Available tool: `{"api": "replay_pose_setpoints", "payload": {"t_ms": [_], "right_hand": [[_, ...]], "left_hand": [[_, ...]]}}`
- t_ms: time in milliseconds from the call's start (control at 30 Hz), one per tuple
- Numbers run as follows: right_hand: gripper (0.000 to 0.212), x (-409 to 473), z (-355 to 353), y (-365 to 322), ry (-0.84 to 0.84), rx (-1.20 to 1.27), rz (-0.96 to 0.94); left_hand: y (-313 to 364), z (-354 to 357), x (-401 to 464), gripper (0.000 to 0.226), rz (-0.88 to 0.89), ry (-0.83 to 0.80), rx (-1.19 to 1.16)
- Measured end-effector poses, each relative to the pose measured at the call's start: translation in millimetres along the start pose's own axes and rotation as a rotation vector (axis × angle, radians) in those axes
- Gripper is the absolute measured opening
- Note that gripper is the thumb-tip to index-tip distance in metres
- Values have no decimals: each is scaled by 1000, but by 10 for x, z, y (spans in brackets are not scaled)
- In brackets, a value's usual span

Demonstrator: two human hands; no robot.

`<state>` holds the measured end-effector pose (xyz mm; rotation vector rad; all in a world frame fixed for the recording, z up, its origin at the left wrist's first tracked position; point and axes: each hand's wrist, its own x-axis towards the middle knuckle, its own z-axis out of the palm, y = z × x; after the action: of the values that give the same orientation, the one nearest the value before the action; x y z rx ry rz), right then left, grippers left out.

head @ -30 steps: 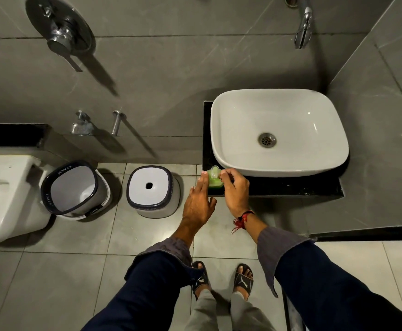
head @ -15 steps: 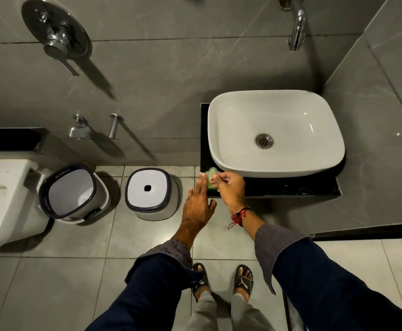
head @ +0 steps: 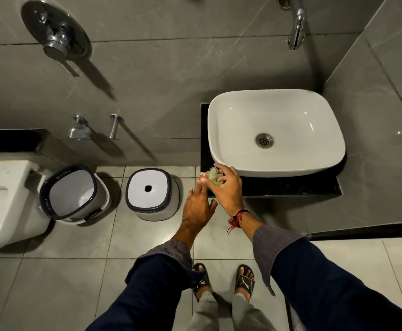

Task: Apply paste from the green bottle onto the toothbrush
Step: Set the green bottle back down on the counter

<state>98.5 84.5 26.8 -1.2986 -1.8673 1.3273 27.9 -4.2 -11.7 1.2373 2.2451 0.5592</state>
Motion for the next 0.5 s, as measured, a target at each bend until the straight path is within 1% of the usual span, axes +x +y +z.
{"api": "replay_pose_setpoints", "payload": {"t_ms": [100, 167, 333, 500], "right_hand": [[46, 35, -10, -61, -7, -65, -39], [45, 50, -36, -57, -22, -67, -48], [47, 72, -79, -24, -78, -73, -71], [50, 76, -79, -11, -75, -50, -71]], "left_hand": [[1, -14, 2, 84, -13, -6, 9], [-4, -24, 2, 85, -14, -10, 20], [-10, -36, -4, 85, 0, -25, 24], [-28, -35, 18, 85, 11, -24, 32]]}}
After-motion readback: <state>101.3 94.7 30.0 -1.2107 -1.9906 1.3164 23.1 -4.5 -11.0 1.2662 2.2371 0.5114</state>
